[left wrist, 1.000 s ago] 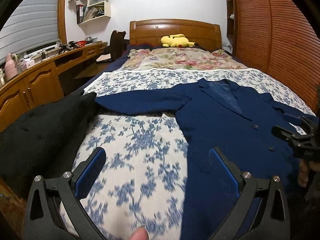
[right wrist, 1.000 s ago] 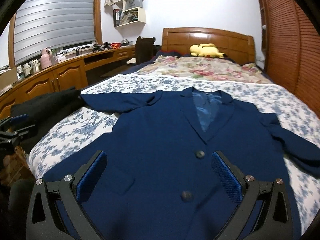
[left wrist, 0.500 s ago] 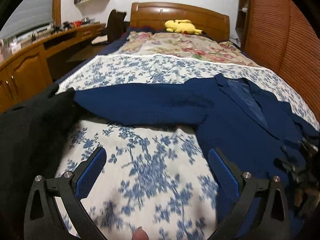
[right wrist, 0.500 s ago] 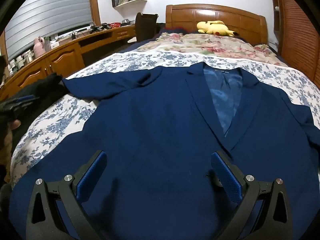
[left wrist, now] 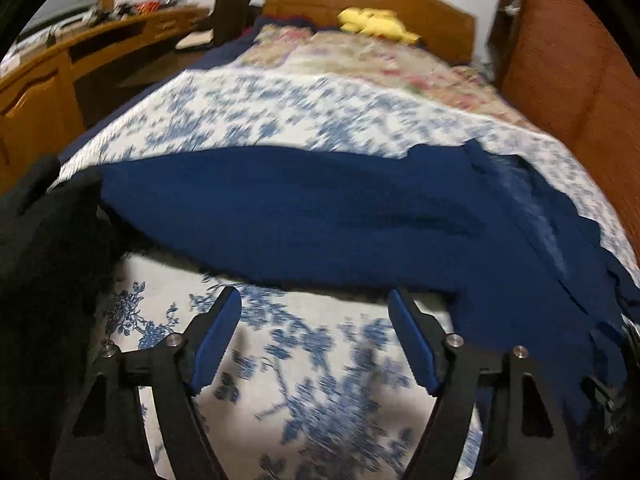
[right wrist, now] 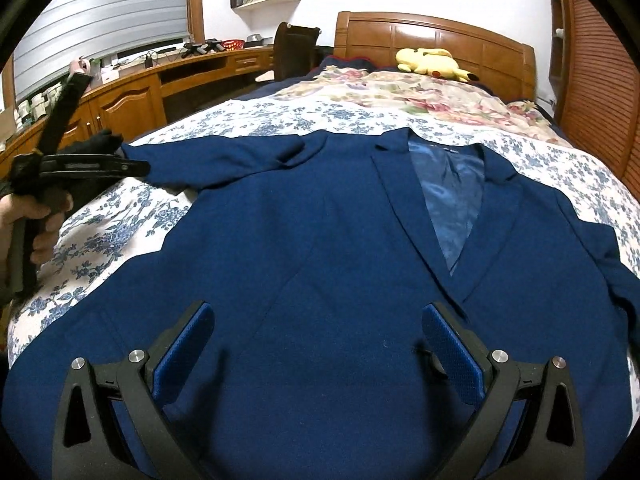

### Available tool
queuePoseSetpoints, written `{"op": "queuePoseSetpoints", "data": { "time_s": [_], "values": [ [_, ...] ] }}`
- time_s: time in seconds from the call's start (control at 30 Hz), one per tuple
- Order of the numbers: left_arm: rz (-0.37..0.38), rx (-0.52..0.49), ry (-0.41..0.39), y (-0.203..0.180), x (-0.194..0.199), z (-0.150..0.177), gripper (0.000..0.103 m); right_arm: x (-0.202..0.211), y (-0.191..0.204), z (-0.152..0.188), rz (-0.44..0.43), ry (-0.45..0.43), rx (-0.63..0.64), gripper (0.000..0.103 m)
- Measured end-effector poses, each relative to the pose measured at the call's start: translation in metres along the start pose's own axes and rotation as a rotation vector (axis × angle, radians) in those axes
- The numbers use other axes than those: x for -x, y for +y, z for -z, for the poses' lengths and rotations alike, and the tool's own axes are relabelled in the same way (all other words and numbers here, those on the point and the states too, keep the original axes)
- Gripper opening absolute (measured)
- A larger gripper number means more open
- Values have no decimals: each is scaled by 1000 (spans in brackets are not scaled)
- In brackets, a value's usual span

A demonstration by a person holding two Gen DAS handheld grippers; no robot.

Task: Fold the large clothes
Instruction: 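Move the left tool to the jacket's sleeve and close on it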

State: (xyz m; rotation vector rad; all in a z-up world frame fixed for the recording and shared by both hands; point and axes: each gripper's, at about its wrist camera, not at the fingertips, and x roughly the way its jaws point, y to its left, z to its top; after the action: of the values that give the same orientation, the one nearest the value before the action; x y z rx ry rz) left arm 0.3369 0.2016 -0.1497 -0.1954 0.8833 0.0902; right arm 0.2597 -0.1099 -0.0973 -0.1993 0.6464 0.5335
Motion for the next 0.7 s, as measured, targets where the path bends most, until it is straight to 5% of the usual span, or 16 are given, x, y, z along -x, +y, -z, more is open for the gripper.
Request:
{"op": "queuePoseSetpoints", "data": {
  "time_s": [0.27, 0.4, 0.47, 0.7],
  "values": [
    [-46, 101, 42, 23, -25, -9, 76, -3, -3, -1, -5, -5, -7, 103],
    [-10, 147, 55, 33, -34, -14, 76, -5, -4, -1, -12, 0, -11, 103],
    [-9, 137, 54, 33, -37, -17, 56, -5, -5, 0, -15, -1, -14, 103],
    [-43, 69, 64, 22, -43, -25, 12, -5, -5, 0, -14, -5, -16, 103]
  ]
}}
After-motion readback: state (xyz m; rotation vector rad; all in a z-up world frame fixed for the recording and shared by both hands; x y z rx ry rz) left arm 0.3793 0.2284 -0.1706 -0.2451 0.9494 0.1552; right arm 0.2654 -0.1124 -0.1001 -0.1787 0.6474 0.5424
